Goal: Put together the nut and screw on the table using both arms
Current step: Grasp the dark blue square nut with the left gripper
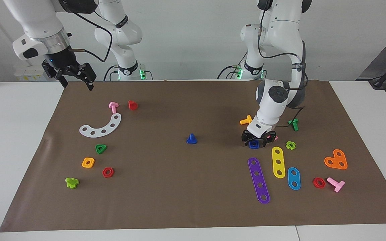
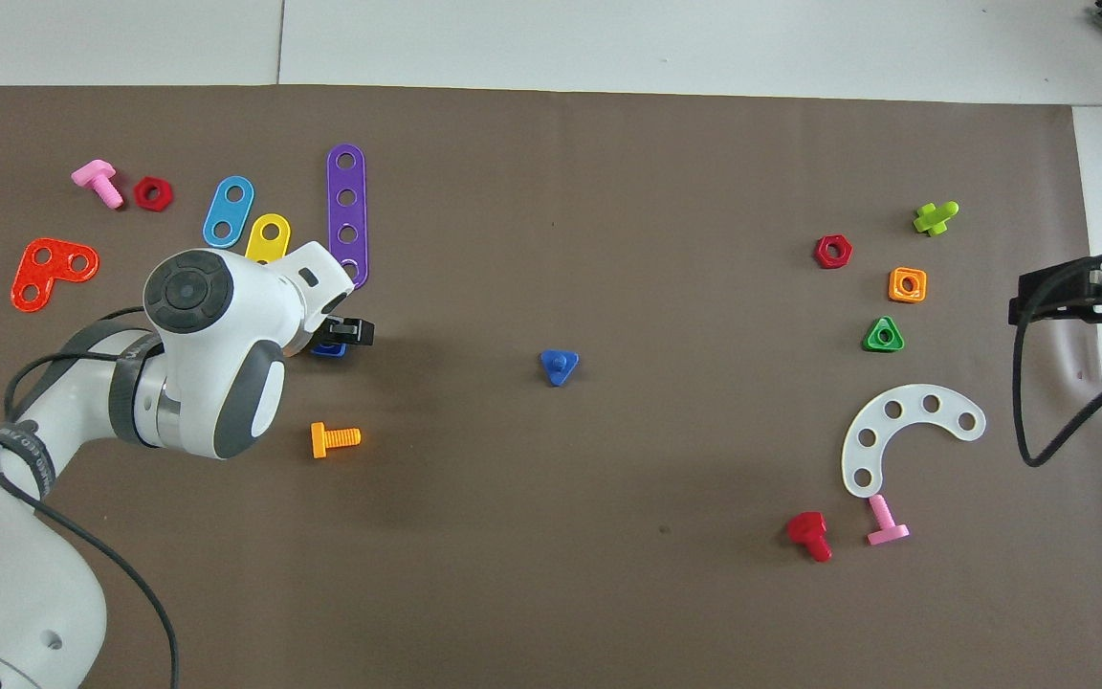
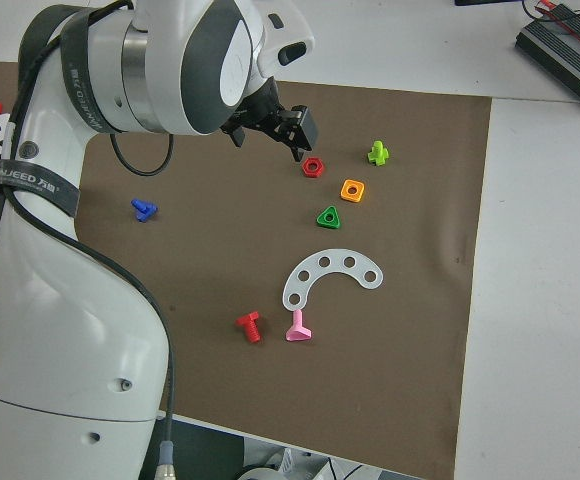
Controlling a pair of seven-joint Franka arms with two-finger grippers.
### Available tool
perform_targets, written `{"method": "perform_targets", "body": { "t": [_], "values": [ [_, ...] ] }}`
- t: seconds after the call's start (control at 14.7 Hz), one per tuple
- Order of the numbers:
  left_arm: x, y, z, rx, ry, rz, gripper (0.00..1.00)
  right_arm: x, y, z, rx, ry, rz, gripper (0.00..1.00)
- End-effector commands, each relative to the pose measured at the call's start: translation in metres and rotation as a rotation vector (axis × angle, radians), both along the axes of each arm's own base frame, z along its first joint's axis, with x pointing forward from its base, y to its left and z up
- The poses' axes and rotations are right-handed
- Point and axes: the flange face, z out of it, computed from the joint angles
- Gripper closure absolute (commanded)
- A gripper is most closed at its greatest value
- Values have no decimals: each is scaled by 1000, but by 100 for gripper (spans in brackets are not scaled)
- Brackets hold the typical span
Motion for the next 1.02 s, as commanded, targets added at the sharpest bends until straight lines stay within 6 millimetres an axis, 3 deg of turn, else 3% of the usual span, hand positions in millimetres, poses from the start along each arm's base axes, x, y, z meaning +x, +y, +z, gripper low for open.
{"method": "perform_targets", "body": {
  "t": [0.0, 0.07, 0.2, 0.41, 0.61, 0.81, 0.95],
  "values": [
    [-7, 3, -1, -6, -8, 19, 30, -4, 0, -1, -1, 3, 20, 0],
    [-7, 4, -1, -6, -7, 20, 34, -4, 2, 1, -7, 13, 24, 0],
    [-7, 3, 0, -6, -4, 29, 56, -4, 3, 2, 0, 16, 24, 0],
    [-2, 2, 7, -13, -21, 57, 72, -5, 3, 0, 7, 13, 21, 0],
    [6, -2, 33, -23, -47, 74, 88, -5, 3, 1, 8, 12, 29, 0],
    [22, -13, 68, -13, -15, 68, 88, -7, 3, 3, 8, 10, 31, 0],
    [28, -39, 92, -16, -9, 97, 88, -7, 3, 3, 8, 10, 31, 0]
  ]
}}
